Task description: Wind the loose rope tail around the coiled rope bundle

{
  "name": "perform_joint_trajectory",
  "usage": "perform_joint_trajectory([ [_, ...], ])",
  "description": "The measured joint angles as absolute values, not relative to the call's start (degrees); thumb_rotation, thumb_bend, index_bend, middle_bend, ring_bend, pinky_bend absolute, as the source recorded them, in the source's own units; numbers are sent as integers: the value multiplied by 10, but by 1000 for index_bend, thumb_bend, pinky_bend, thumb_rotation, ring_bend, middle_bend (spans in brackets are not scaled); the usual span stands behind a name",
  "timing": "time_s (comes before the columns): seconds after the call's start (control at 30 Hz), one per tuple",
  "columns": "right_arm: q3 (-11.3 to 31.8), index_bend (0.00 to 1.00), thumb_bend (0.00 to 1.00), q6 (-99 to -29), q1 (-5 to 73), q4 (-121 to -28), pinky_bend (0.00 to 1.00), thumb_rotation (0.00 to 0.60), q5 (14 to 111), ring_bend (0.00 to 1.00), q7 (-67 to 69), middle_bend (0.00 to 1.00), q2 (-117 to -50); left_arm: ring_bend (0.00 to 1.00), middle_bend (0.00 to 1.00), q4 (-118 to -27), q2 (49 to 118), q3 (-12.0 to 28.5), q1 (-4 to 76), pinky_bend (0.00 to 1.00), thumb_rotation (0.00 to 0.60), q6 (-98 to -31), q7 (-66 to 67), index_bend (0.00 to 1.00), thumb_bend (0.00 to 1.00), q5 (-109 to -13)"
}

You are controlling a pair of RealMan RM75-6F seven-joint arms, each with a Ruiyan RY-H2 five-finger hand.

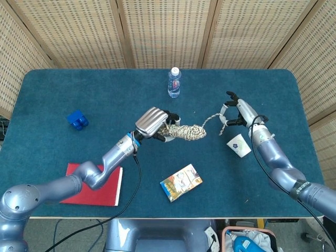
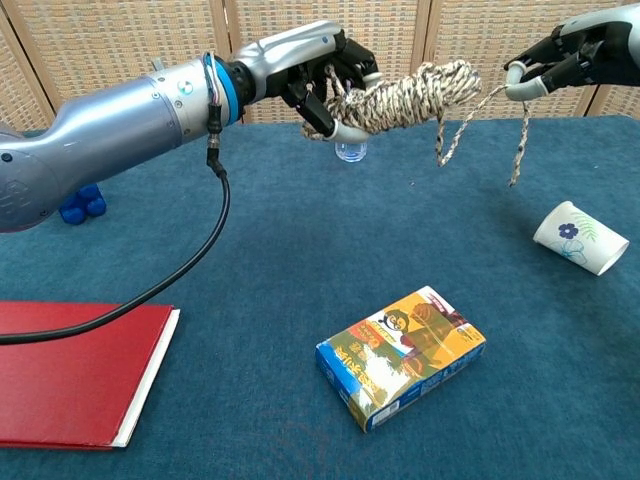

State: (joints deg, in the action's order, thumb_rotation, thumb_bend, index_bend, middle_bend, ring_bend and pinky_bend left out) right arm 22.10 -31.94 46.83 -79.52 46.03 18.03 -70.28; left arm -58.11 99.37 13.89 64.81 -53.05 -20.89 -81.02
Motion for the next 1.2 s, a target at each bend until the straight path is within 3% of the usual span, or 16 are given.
perform_joint_trajectory([
  [0.37, 199, 721, 496, -402, 431, -856, 0, 600, 569, 0, 175, 0, -723, 527, 588, -567, 1012, 193, 652, 614, 600, -522, -133, 745, 531, -732],
  [0.57, 186, 721, 497, -476, 413, -895, 0, 600, 600, 0, 143, 0, -741, 527, 591, -564, 1023, 217, 654, 615, 600, -522, -74, 747, 535, -686],
  [0.83, 166, 721, 496, -523, 390, -940, 0, 600, 640, 0, 116, 0, -743, 529, 593, -551, 1045, 253, 659, 616, 600, -524, -23, 750, 537, -622],
  [1.2, 143, 721, 496, -572, 374, -949, 0, 600, 743, 0, 131, 0, -746, 531, 595, -535, 1064, 262, 666, 617, 600, -513, 71, 754, 539, -563],
])
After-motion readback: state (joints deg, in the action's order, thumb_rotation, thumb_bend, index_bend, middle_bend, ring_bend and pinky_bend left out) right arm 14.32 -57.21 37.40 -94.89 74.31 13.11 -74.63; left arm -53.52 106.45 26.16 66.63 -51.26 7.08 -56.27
